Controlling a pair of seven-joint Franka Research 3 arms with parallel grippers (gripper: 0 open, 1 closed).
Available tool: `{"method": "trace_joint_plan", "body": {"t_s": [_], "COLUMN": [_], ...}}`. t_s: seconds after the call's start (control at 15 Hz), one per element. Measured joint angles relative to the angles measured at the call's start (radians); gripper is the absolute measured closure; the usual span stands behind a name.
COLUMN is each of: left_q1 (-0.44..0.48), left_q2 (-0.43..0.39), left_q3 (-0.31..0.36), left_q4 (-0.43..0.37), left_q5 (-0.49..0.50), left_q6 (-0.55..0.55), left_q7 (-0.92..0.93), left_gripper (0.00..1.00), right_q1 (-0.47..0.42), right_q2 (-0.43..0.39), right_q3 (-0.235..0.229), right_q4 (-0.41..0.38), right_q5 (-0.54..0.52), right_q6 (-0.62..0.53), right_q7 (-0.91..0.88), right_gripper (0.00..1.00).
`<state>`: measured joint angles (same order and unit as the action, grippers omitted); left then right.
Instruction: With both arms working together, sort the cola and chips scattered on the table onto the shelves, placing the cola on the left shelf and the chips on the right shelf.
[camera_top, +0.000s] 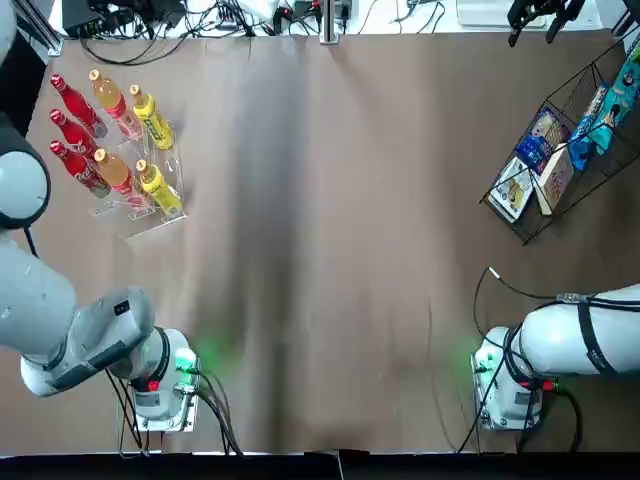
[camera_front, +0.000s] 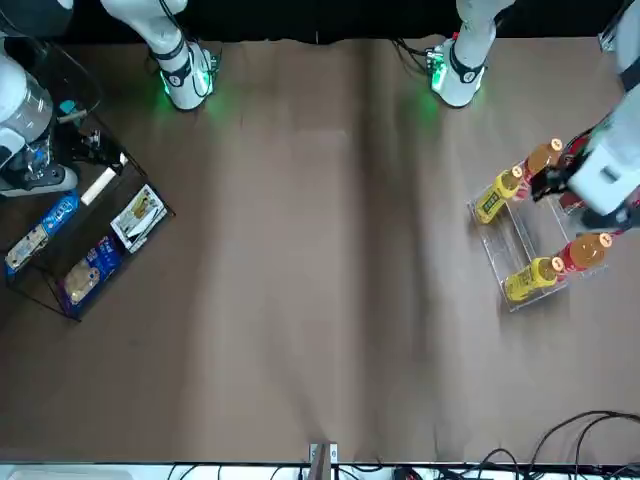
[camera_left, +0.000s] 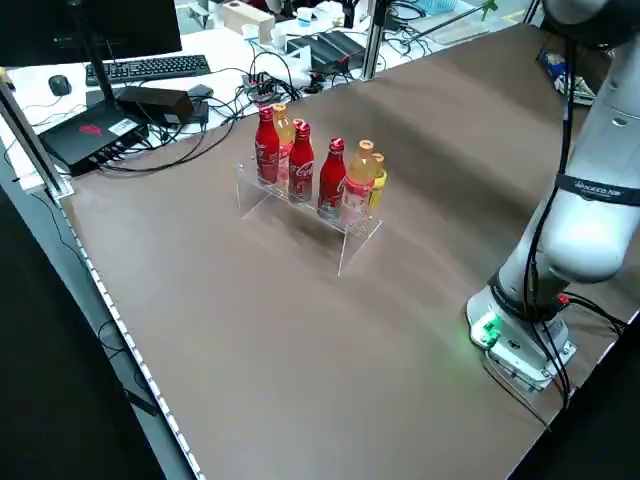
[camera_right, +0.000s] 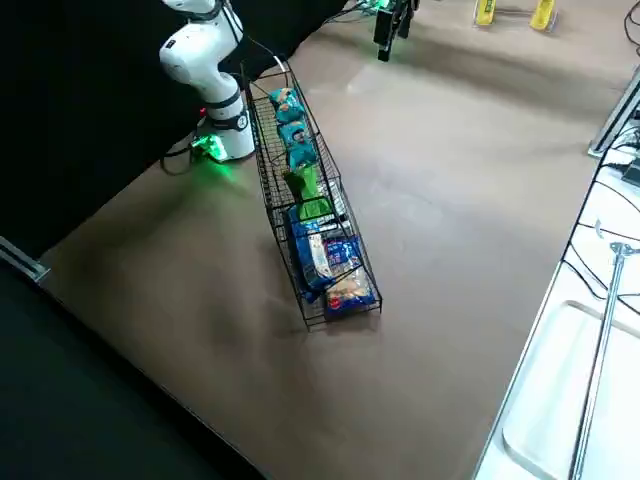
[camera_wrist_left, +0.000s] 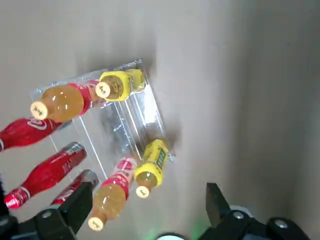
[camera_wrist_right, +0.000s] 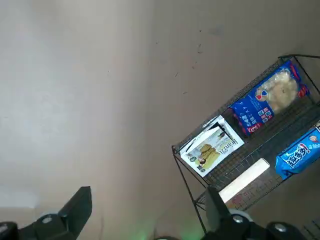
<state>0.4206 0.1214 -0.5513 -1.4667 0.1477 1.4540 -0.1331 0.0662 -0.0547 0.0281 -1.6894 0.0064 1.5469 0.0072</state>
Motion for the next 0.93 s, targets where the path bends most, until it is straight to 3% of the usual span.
{"method": "trace_joint_plan", "body": {"t_s": [0.13, 0.47, 0.73, 0.93], "left_q1": [-0.017, -0.248, -0.365, -0.405], "left_q2": [-0.046, -0.137, -0.158, -0.158], "left_q3": [0.060, 0.322, 0.423, 0.441], "left_q4": [0.001, -0.005, -0.042, -0.087], "left_q5": [-0.056, -0.134, -0.142, -0.142], "left_q6": [-0.008, -0.067, -0.071, -0.021], "left_q7": [0.029, 0.084, 0.117, 0.131], "left_gripper": [0.00, 0.00, 0.00, 0.00], "right_q1": [0.001, 0.001, 0.000, 0.000], "right_q2": [0.000, 0.000, 0.000, 0.000], "right_q3": [0.001, 0.001, 0.000, 0.000], "right_q4": [-0.001, -0.001, -0.001, -0.001], "right_q5": [0.000, 0.000, 0.000, 0.000], "right_q6": [-0.001, -0.002, -0.003, -0.008], "right_q7": [0.000, 0.000, 0.000, 0.000], "right_gripper": [0.00, 0.00, 0.00, 0.00]}}
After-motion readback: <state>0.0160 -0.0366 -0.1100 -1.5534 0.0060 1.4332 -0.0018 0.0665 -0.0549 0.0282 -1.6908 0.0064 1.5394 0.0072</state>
